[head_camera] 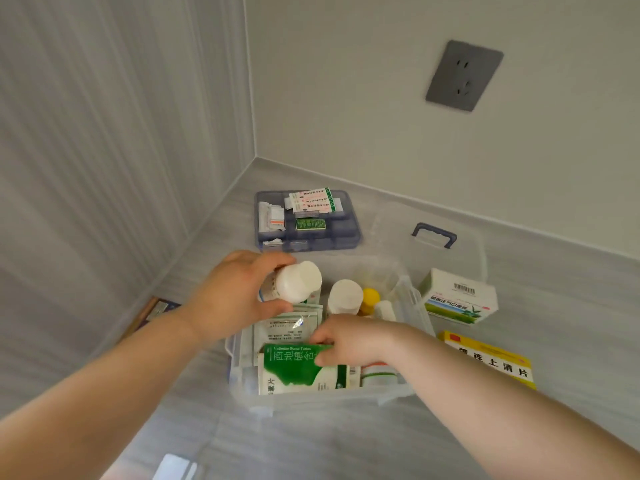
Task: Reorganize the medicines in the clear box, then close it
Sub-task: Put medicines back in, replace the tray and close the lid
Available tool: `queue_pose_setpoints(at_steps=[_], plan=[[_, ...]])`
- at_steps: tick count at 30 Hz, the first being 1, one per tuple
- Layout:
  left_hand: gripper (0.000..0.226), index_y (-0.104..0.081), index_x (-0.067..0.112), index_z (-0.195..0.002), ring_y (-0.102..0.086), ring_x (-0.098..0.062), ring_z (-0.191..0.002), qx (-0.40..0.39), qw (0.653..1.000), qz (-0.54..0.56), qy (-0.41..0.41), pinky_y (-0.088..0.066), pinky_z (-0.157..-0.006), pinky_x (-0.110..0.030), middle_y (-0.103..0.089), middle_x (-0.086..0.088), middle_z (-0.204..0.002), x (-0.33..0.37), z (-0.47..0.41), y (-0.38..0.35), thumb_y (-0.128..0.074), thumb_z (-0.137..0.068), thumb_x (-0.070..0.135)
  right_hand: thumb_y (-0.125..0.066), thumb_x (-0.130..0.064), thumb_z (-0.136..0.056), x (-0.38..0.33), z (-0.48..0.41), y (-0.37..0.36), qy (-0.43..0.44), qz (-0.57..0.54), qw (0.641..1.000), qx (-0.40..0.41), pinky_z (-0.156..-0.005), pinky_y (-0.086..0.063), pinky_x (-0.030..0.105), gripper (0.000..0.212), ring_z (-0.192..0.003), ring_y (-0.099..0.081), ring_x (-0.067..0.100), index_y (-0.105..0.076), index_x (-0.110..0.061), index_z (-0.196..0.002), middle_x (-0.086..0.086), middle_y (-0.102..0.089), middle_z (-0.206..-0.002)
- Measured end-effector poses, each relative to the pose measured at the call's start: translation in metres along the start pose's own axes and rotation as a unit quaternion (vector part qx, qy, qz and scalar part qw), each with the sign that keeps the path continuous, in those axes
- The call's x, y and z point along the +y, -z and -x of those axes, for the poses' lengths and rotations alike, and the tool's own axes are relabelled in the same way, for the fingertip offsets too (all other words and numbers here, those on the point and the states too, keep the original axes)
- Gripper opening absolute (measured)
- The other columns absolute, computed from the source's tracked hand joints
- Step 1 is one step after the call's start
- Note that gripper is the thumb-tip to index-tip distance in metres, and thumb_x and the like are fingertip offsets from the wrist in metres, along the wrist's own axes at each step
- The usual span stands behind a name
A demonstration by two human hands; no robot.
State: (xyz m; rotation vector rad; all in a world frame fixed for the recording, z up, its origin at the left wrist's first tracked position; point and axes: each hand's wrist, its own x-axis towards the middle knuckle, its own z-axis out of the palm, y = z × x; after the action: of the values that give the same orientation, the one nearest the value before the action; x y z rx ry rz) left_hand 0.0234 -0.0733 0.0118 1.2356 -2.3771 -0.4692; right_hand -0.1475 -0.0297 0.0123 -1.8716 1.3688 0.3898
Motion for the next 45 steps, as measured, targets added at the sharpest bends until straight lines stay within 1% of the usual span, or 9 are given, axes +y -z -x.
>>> queue_pose_setpoints(at_steps=[6,13,16,21,26,29,34,41,45], plan=[[0.062,-0.063,0.009,-0.101,-0.065,-0.037,-0.079,0.007,0.992,-0.094,-0.082,-0.044,-0.077,-0.041,-0.073,-0.015,-0.088,0.01,0.002,0.007,-0.087,-0.044,0.017,-0.049,-0.023,-0.087,-0.008,-0.004,-0.009,-0.054,0.145,0.984,0.088,-0.066,-0.039,0.031,0.029,-0.09,-0.056,0.031,-0.054,-0.001,-0.106,0.018,-0.061,-0.106],[0.063,-0.064,0.011,-0.09,-0.068,-0.03,-0.064,0.021,0.98,-0.166,-0.103,-0.054,-0.063,-0.044,-0.073,-0.01,-0.072,0.023,0.003,0.005,-0.09,-0.033,0.018,-0.057,-0.019,-0.082,0.033,0.087,0.007,-0.013,-0.096,0.943,0.317,-0.081,-0.048,0.025,0.022,-0.087,-0.062,0.01,-0.064,-0.018,-0.102,0.0,-0.07,-0.101],[0.057,-0.057,0.015,-0.098,-0.066,-0.029,-0.078,-0.016,0.982,-0.175,-0.072,-0.047,-0.084,-0.043,-0.072,-0.008,-0.082,0.029,0.004,-0.007,-0.085,-0.049,0.024,-0.059,-0.012,-0.081,0.088,0.118,-0.001,-0.106,-0.124,0.899,0.407,-0.08,-0.046,0.025,0.021,-0.087,-0.061,0.012,-0.065,-0.017,-0.1,0.001,-0.068,-0.098],[0.048,-0.05,0.023,-0.107,-0.059,-0.023,-0.095,-0.055,0.977,-0.206,-0.02,-0.023,-0.104,-0.033,-0.068,-0.004,-0.098,0.024,0.002,-0.018,-0.072,-0.066,0.035,-0.068,-0.026,-0.074,0.162,0.125,-0.032,-0.283,-0.044,0.935,0.21,-0.106,-0.029,0.032,0.076,-0.132,-0.029,0.025,-0.024,-0.018,-0.137,0.008,-0.03,-0.146],[0.047,-0.055,0.019,-0.102,-0.061,-0.027,-0.09,-0.041,0.976,-0.215,-0.005,-0.025,-0.103,-0.037,-0.07,-0.009,-0.091,0.024,0.001,-0.021,-0.077,-0.061,0.029,-0.069,-0.03,-0.073,0.183,0.113,-0.041,-0.297,-0.124,0.933,0.164,-0.101,-0.039,0.037,0.084,-0.126,-0.039,0.026,-0.016,-0.022,-0.139,0.008,-0.033,-0.144],[0.048,-0.055,0.019,-0.102,-0.062,-0.027,-0.091,-0.038,0.975,-0.219,0.01,-0.024,-0.104,-0.039,-0.07,-0.01,-0.09,0.024,0.002,-0.021,-0.077,-0.06,0.028,-0.07,-0.04,-0.069,0.186,0.109,-0.035,-0.312,-0.043,0.94,0.126,-0.103,-0.032,0.039,0.087,-0.128,-0.035,0.026,-0.019,-0.024,-0.138,0.007,-0.036,-0.142],[0.05,-0.054,0.018,-0.104,-0.061,-0.027,-0.093,-0.034,0.973,-0.228,0.032,-0.021,-0.105,-0.038,-0.07,-0.011,-0.092,0.026,0.002,-0.021,-0.077,-0.061,0.028,-0.069,-0.052,-0.063,0.189,0.109,-0.034,-0.341,-0.012,0.936,0.085,-0.098,-0.035,0.039,0.069,-0.12,-0.039,0.03,-0.041,-0.024,-0.12,0.009,-0.049,-0.125],[0.052,-0.054,0.014,-0.107,-0.06,-0.03,-0.096,-0.024,0.974,-0.219,0.05,-0.021,-0.106,-0.04,-0.069,-0.015,-0.096,0.032,0.003,-0.018,-0.078,-0.062,0.027,-0.059,-0.014,-0.082,0.176,0.148,-0.014,-0.185,-0.276,0.925,0.185,-0.053,-0.049,0.015,0.028,-0.069,-0.063,0.013,-0.055,-0.007,-0.109,0.008,-0.066,-0.091],[0.053,-0.056,0.01,-0.106,-0.06,-0.033,-0.096,0.002,0.98,-0.192,0.059,-0.021,-0.105,-0.041,-0.07,-0.018,-0.096,0.036,0.005,-0.015,-0.079,-0.061,0.024,-0.061,-0.002,-0.077,0.147,0.172,0.019,-0.067,-0.353,0.893,0.269,-0.045,-0.05,0.012,0.022,-0.052,-0.064,0.002,-0.062,-0.022,-0.086,-0.005,-0.068,-0.072]])
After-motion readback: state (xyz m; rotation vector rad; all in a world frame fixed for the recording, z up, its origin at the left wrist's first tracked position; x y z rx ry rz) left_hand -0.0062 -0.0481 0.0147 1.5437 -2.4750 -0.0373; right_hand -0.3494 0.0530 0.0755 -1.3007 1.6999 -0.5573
